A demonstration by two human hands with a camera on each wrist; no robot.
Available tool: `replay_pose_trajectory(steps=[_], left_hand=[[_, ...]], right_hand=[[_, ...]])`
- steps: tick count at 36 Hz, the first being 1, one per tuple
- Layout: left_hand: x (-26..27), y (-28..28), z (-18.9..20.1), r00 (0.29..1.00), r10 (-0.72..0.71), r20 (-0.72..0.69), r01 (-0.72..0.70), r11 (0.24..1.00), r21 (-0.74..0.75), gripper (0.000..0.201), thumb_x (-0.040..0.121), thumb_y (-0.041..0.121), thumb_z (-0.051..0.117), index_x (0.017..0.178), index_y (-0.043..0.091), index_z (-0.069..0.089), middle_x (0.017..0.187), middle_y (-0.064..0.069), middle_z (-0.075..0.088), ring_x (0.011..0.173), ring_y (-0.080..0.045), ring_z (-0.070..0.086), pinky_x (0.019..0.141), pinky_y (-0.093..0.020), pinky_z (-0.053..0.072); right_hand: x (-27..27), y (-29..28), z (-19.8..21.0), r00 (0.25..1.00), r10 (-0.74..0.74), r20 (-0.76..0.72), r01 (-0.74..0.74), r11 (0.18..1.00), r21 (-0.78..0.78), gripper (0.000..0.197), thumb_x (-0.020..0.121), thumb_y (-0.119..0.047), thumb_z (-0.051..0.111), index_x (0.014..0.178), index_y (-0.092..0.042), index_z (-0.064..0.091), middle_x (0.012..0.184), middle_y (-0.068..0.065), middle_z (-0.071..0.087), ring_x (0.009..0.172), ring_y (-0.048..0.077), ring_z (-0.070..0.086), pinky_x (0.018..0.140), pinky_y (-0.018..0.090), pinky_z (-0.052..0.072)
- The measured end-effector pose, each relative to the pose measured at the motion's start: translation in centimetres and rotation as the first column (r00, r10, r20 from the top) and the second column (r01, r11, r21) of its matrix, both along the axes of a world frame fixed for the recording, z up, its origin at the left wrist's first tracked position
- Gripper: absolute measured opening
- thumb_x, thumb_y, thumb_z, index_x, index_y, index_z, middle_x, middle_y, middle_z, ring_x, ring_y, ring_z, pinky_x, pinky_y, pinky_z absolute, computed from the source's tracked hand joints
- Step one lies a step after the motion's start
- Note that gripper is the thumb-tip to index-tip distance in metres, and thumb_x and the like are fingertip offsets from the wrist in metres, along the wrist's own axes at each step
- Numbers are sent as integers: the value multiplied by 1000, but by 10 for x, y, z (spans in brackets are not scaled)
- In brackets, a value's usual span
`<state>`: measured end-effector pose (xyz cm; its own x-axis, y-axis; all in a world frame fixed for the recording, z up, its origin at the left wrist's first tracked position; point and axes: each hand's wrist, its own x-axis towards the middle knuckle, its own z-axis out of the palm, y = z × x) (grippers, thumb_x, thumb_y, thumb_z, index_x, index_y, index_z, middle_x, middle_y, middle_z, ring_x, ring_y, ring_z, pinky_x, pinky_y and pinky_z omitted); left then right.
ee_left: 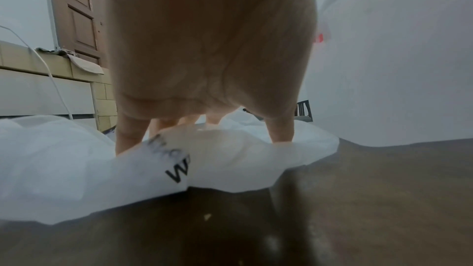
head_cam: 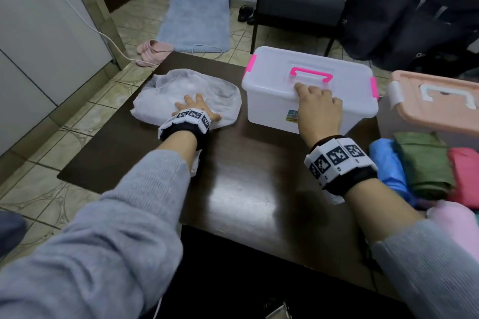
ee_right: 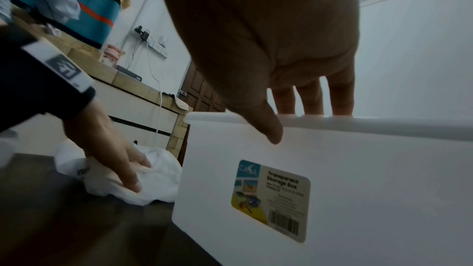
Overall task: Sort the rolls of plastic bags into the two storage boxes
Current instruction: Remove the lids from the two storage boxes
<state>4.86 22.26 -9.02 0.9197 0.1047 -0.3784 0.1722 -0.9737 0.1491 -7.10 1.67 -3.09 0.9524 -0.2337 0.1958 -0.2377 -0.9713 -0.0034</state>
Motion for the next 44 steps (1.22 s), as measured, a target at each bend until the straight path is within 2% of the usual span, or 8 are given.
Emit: replay_pose_trajectory(steps=[11, 16, 20, 24, 28, 32, 40, 44], left_hand=[[6, 3, 6, 999, -34, 24, 33, 998, 45, 92, 84, 63, 50, 150, 14, 8, 155, -19, 6, 142, -42, 9, 113, -54, 17], [-2, -9, 43, 989, -80, 123, 73, 996, 57, 57, 104, 32, 27, 147, -2, 13, 155, -26, 5, 142, -44, 3, 115, -48, 14], [5, -26, 89, 966, -51, 253, 86, 988, -130, 44, 103, 19, 32, 134, -11, 39, 142, -31, 35, 131, -43, 34, 106, -44, 28], [-5, -54, 107, 978, -39, 206, 122, 906, -406, 44, 102, 23, 35, 128, -9, 49, 134, -27, 49, 124, -38, 47, 97, -37, 39], [-11, -74, 98, 995, -3, 100, 59, 828, -557, 45, 99, 29, 42, 125, -6, 52, 128, -23, 55, 116, -35, 56, 84, -33, 47], [-16, -76, 94, 985, -44, 164, 113, 894, -434, 45, 98, 29, 42, 121, -7, 55, 126, -24, 55, 115, -37, 53, 80, -33, 41], [-20, -73, 86, 978, -7, 209, 93, 910, -404, 38, 100, 18, 37, 122, -10, 51, 134, -28, 46, 122, -41, 45, 97, -38, 37], [-23, -65, 78, 983, 56, 172, 33, 882, -471, 36, 101, 12, 36, 126, -11, 49, 134, -25, 49, 124, -36, 48, 98, -36, 39]], right_hand=[[-38, 8, 13, 996, 47, -72, -45, 999, 19, 53, 92, -7, 47, 141, -19, 31, 136, 9, 46, 124, 31, 41, 96, 41, 35], [-46, -13, 32, 993, 117, -27, -100, 931, 352, 62, 86, -28, 65, 141, -25, 38, 141, 6, 40, 131, 27, 32, 104, 38, 32], [-48, -44, 52, 975, -46, 219, -97, 794, 601, 38, 88, -15, 55, 126, -18, 55, 123, 3, 52, 107, 15, 47, 84, 12, 38], [-34, -85, 50, 900, -361, 243, 122, 745, 656, 35, 90, -9, 44, 123, -7, 57, 127, 14, 55, 118, 28, 47, 98, 31, 34], [-26, -107, 37, 903, -428, -41, 336, 642, 690, 40, 99, -22, 39, 131, 2, 45, 136, 22, 46, 126, 35, 42, 100, 35, 33], [-29, -108, 26, 916, -382, -125, 356, 626, 694, 46, 103, -29, 29, 89, 4, 57, 112, 26, 56, 113, 38, 51, 85, 35, 35], [-39, -102, 28, 850, -506, -147, 450, 551, 703, 37, 100, -4, 27, 130, 14, 42, 136, 30, 43, 128, 38, 40, 100, 36, 32], [-44, -101, 31, 871, -457, -179, 464, 650, 601, 36, 98, -1, 31, 128, 16, 43, 135, 30, 44, 126, 39, 42, 99, 38, 34]])
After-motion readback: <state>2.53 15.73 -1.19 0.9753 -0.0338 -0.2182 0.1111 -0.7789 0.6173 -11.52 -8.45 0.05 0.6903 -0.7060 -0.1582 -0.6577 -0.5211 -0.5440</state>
